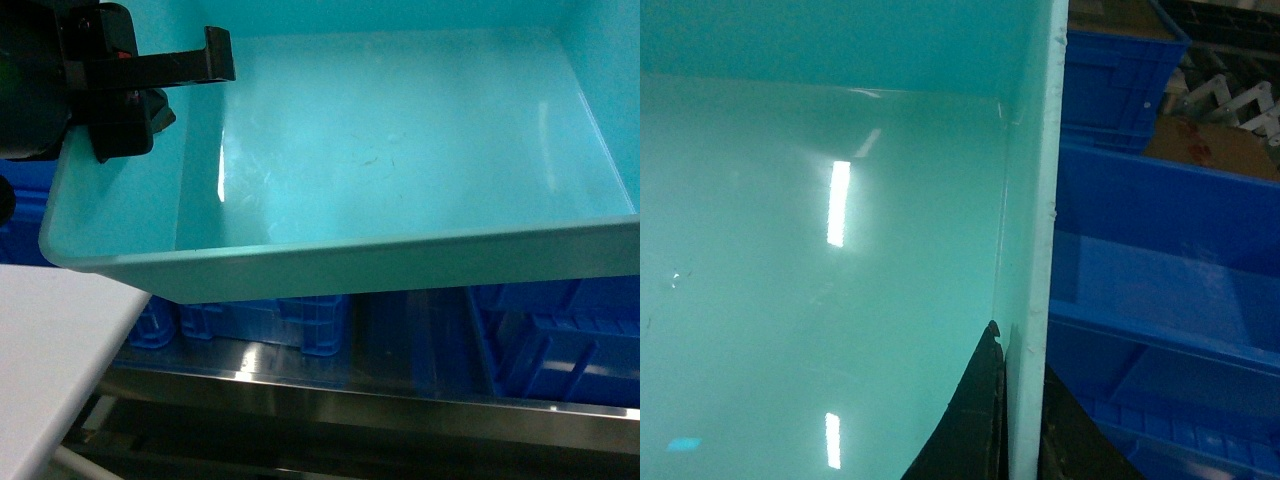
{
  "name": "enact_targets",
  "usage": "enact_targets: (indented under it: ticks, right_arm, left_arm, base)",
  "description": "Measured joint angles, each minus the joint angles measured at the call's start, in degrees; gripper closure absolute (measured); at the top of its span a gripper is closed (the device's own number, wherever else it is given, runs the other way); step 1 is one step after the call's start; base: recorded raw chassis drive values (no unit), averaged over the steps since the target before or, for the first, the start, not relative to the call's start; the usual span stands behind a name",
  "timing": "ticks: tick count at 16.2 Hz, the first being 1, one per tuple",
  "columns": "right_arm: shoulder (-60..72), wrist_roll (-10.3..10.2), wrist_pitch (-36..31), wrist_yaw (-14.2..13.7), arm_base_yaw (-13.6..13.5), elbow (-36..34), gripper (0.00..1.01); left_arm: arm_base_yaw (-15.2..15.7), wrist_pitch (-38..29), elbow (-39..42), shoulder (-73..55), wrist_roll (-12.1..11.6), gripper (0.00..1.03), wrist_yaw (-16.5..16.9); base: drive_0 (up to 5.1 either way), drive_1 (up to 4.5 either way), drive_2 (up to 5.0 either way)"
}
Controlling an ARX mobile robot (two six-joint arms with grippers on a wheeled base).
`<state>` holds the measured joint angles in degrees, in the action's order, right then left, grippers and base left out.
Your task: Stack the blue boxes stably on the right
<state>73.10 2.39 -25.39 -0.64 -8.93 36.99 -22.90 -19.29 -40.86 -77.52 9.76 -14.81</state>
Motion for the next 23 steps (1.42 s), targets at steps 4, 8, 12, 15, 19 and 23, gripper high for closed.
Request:
enact_targets:
  ticks: [4,8,12,15,19,23]
  right_arm:
    - [0.0,0.0,0.0,0.2,0.3,0.0,0.99]
    - [-0.1,0.0,0.0,0.3,0.2,0.0,0.99]
    - [-0.1,0.0,0.0,0.2,0.2,0.0,0.99]
    - [-0.1,0.0,0.0,0.2,0.2,0.0,0.99]
    - [-0.1,0.0,0.0,0.3,0.3,0.0,0.99]
    - [-0.1,0.0,0.0,0.2,0.3,0.0,0.99]
  left_arm:
    - [-0.1,0.0,0.0,0.0,0.0,0.98,0.0]
    - [0.1,0.0,0.0,0.1,0.0,0.98,0.0]
    - [0.1,-0.1,0.0,0.1,-0.1,0.98,0.0]
    - [0.1,0.0,0.1,0.1,0.0,0.98,0.0]
    - [0.0,0.0,0.1,0.1,0.0,0.98,0.1]
    - [0.0,-0.1,0.1,0.1,0.0,0.98,0.0]
  base:
    - [0.3,-1.38,-1.4]
    - [4.5,-2.24,-2.2]
    - [4.4,-2.26,-2.3]
    - [4.3,-2.24,-2.2]
    - [4.4,-2.08,-2.1]
    - [4.4,-2.16,-2.2]
